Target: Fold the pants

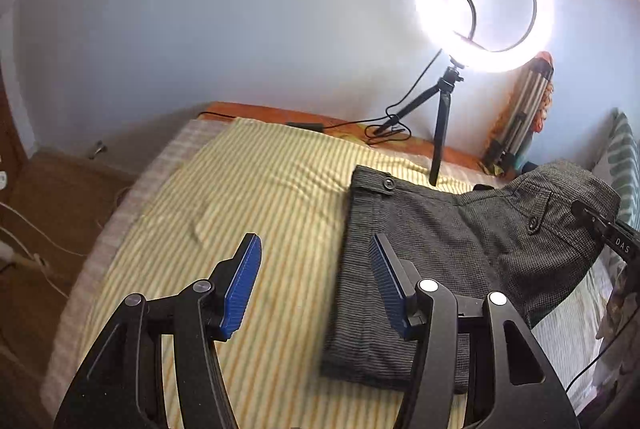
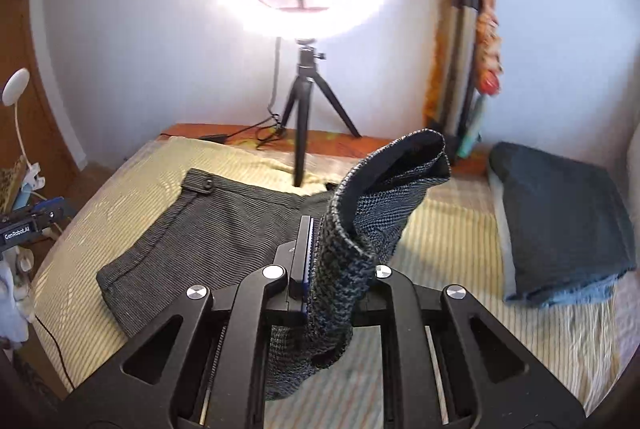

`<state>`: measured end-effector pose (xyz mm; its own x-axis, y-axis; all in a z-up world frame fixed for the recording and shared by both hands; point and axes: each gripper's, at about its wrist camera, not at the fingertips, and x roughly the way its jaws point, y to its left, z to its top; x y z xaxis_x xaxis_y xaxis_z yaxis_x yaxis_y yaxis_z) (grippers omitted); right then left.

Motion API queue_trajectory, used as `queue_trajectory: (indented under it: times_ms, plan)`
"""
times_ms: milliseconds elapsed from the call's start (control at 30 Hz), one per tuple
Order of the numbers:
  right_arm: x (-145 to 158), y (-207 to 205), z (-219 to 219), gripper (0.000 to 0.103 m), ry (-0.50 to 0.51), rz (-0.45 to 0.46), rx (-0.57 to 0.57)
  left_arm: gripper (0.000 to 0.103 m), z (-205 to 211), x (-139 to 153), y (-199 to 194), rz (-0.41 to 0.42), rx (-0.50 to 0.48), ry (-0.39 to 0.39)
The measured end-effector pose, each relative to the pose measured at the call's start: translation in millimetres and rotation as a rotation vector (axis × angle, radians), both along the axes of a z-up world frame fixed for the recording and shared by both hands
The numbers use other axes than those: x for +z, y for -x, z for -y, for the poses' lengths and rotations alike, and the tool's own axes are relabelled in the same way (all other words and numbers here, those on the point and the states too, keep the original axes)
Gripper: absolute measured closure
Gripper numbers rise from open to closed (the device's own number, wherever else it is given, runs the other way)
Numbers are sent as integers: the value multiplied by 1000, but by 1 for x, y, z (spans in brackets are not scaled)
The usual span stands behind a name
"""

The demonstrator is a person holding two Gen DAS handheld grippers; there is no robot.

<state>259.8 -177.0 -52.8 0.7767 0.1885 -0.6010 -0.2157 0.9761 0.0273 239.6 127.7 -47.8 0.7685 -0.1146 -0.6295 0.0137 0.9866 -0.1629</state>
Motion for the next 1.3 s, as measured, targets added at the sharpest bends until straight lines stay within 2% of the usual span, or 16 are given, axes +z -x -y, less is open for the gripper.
queue_trajectory:
  times_ms: [300, 567, 700, 833, 900, 967, 1033, 1100, 1200, 1300]
  plan:
    - [-11, -6, -107, 90, 108, -16, 184, 48, -31, 2, 12, 4, 24, 24]
    - [-59, -7, -192, 92, 216, -95, 353, 48, -48, 0, 11, -1, 57, 43]
    - [-81, -8, -212, 92, 241, -138, 387, 48, -49, 0, 9, -3, 61, 42]
    - [-93, -12, -216, 92, 218, -164, 401, 48, -50, -2, 9, -6, 63, 40]
    - [-95, -14, -216, 90, 183, -176, 424, 48, -50, -3, 9, -11, 61, 48]
    - [-92, -15, -211, 83, 121, -205, 449, 48, -50, -4, 8, -22, 60, 66]
    - [-84, -12, -197, 70, -15, -234, 506, 43, -50, -5, 8, -33, 55, 93]
    - [-74, -4, -181, 48, -128, -224, 534, 38, -48, -5, 9, -38, 49, 112]
    - [-60, 3, -145, 43, -287, -221, 523, 38, -42, -7, 10, -55, 28, 130]
    - [-52, 2, -108, 43, -356, -212, 443, 38, -34, -11, 12, -87, 2, 171]
